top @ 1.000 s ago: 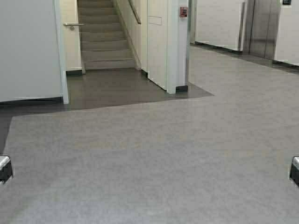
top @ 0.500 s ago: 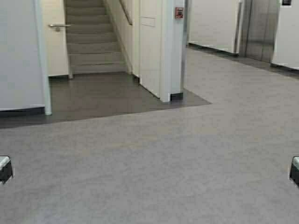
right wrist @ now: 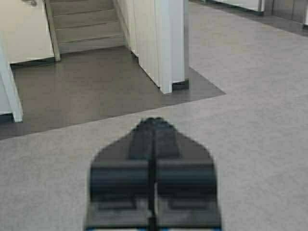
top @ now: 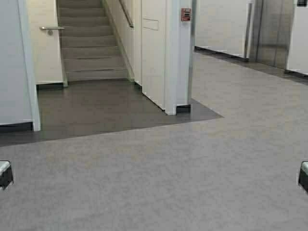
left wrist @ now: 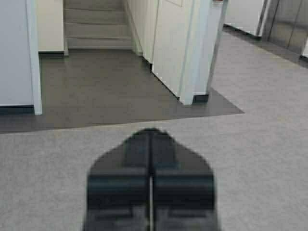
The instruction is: Navigate to elevator, push the call button, then enter the elevator
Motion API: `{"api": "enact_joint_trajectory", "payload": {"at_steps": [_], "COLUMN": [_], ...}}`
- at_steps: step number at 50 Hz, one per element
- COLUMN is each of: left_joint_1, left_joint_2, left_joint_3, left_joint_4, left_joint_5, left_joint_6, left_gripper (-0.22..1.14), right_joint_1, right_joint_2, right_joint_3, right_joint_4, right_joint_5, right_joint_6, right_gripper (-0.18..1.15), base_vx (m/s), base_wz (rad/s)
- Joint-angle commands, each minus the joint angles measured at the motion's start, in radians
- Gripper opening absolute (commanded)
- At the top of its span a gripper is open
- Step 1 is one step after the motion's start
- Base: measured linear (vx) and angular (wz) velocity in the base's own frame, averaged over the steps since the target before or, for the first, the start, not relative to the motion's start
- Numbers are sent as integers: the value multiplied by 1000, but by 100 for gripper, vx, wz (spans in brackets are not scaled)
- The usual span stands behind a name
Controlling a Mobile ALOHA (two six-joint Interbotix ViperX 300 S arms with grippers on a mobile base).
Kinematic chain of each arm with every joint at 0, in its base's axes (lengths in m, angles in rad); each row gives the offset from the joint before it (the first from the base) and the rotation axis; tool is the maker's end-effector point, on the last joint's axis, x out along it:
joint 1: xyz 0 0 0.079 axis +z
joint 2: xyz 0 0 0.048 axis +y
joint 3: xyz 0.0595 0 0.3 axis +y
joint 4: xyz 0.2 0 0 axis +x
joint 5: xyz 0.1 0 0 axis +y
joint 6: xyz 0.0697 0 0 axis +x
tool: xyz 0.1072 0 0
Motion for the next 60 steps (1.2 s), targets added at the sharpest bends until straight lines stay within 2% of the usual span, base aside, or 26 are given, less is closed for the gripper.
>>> {"api": "enact_joint_trajectory", "payload": {"at_steps": [1,21,60], "left_joint_1": [2,2,2], "left_joint_2": [31,-20,14], "left_joint_3": [-32,-23,-31], "left_joint_4": [2,0,2], "left_joint_5": [-8,-9,-9], "left_joint_6": [-2,-3,-2], "left_gripper": [2,2,2], "right_joint_1": [2,2,2], "right_joint_2": [3,17,15], "right_joint_3": [-9,-12,-8], "right_joint_4": [0,0,0], "right_joint_5": [-9,-9,-9], "right_joint_6": [-2,-3,12], "right_gripper": [5,5,5], "base_vx": [75,74,75], "base_wz": [5,-13,-22]}}
